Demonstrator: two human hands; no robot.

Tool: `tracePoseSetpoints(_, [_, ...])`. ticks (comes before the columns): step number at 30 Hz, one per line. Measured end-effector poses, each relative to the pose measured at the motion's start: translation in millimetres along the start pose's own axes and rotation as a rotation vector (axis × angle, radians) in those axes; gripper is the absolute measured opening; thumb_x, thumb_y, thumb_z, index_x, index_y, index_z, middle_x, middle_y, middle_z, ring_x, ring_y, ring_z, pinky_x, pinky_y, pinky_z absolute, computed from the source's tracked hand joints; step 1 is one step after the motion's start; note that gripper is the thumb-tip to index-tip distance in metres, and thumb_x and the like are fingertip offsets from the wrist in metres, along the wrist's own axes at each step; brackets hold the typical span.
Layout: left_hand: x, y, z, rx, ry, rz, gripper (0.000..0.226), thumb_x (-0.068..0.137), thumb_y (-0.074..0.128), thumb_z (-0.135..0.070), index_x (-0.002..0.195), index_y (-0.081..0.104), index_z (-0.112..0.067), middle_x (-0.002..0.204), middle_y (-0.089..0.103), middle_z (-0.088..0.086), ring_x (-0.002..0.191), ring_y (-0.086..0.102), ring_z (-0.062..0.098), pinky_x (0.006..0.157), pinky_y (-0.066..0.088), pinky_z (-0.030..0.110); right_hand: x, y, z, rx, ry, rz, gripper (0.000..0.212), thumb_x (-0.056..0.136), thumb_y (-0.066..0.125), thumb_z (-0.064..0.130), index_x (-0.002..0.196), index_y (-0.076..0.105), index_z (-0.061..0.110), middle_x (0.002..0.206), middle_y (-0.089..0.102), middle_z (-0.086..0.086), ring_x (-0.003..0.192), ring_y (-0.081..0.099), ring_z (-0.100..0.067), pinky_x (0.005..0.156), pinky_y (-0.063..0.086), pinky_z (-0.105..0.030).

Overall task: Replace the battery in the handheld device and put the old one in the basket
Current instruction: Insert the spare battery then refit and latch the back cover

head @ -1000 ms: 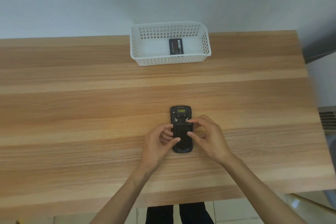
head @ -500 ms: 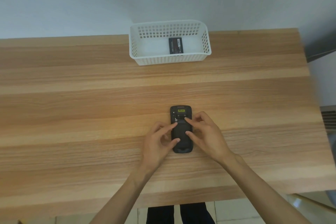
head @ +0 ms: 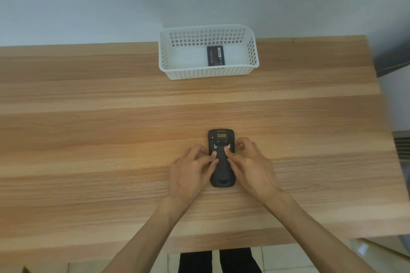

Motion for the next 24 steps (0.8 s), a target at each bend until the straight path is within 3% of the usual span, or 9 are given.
tracePoseSetpoints(11, [15.1,-0.7,3.6,-0.112,-0.133,0.034,0.009,0.089,0.076,-0.041,0.085,0.077,-0.033,0.099,0.067,-0.019,0.083,0.065,0.001,0.053,0.032,0.012,4.7,-4.4,0.7,0.069,0.019,-0.057,0.02,0.097,0.061,0.035,0.115,0.07,0.036,0.126,0.052,0.009,0.103,0.056,-0.01,0.049,0.049,-0.028])
tracePoseSetpoints(14, [20.3,-0.2,2.8,-0.122,-0.14,0.036,0.009,0.089,0.075,-0.043,0.088,0.078,-0.034,0.102,0.068,-0.02,0.088,0.067,0.001,0.056,0.039,0.014,8.4,-4.6,1.9,0.106,0.056,-0.084,0.014,0.095,0.066,0.035,0.107,0.073,0.035,0.122,0.055,0.013,0.1,0.058,-0.007,0.051,0.043,-0.023])
tracePoseSetpoints(18, [25.0,0.0,0.0,-0.111,-0.164,0.023,0.011,0.087,0.076,-0.044,0.094,0.075,-0.036,0.103,0.07,-0.019,0.086,0.069,0.004,0.056,0.054,0.028,10.9,-4.1,-1.0,0.186,0.081,-0.148,0.014,0.087,0.075,0.03,0.102,0.076,0.029,0.117,0.06,0.013,0.092,0.062,-0.006,0.054,0.055,-0.029])
tracePoseSetpoints(24, [25.1,0.9,7.3,-0.074,-0.032,0.03,0.015,0.091,0.073,-0.043,0.102,0.078,-0.033,0.103,0.07,-0.017,0.085,0.067,0.001,0.06,0.044,0.015,12.7,-8.1,-6.1,0.118,-0.001,-0.159,0.022,0.085,0.076,0.031,0.106,0.075,0.025,0.117,0.064,0.006,0.097,0.063,-0.01,0.05,0.056,-0.031])
Point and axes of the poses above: each hand's wrist, its own x-axis towards the middle knuckle, its own y-axis out of the palm, z = x × y, the point moved 2 cm from there along x, towards the middle knuckle
